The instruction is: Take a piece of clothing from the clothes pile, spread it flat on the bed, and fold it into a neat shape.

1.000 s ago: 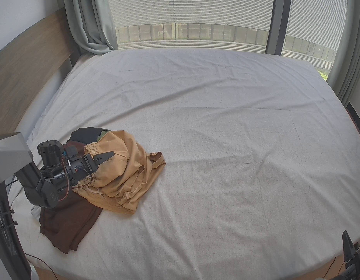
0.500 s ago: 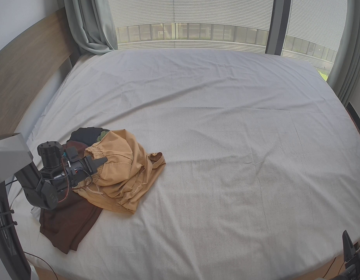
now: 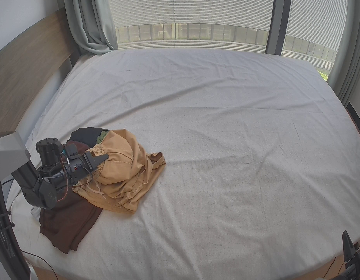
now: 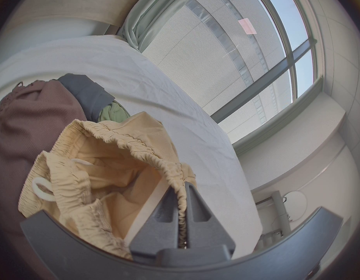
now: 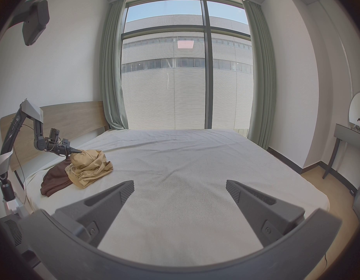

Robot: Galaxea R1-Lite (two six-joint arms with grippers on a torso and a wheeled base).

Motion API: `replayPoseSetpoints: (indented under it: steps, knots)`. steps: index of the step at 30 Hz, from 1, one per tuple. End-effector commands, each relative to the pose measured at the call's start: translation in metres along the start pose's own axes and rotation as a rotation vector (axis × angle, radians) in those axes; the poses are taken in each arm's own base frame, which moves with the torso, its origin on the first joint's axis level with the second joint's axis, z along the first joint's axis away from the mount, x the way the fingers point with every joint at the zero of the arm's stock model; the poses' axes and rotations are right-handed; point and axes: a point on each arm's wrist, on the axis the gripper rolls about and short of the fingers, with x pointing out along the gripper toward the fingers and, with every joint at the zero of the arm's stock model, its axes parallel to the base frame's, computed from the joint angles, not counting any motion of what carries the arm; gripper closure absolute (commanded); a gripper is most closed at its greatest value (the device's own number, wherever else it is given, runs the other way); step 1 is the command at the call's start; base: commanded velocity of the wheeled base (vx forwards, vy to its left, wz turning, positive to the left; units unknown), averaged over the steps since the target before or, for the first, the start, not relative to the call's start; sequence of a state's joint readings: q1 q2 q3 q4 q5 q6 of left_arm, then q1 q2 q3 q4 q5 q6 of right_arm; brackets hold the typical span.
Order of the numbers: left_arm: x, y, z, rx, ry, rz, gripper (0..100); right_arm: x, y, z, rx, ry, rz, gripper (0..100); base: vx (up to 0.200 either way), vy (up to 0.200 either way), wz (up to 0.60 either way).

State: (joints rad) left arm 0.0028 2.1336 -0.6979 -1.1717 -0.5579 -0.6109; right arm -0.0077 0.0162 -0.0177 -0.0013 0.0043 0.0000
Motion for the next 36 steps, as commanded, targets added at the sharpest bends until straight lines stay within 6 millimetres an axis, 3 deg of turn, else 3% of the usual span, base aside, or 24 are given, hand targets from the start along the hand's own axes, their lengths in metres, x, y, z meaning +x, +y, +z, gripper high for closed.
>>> replayPoseSetpoints:
  steps: [1,6,16,25,36]
  knots:
    - [-0.009,-0.028,0.017,-0.050,-0.051,-0.051,100,0.000,0.000,-0.005,0.000,0.001,0.000,0,0.000,0.000,0.00]
    - [-0.023,-0.053,0.035,-0.127,-0.098,-0.103,100,0.000,0.000,-0.005,0.000,0.001,0.000,0,0.000,0.000,0.00]
    - [-0.035,-0.079,0.036,-0.214,-0.138,-0.215,100,0.000,0.000,-0.005,0.000,0.001,0.000,0,0.000,0.000,0.00]
    - [-0.037,-0.083,0.038,-0.259,-0.161,-0.244,100,0.000,0.000,-0.005,0.000,0.001,0.000,0,0.000,0.000,0.00]
    - [-0.038,-0.103,0.036,-0.339,-0.182,-0.344,100,0.000,0.000,-0.005,0.000,0.001,0.000,0,0.000,0.000,0.00]
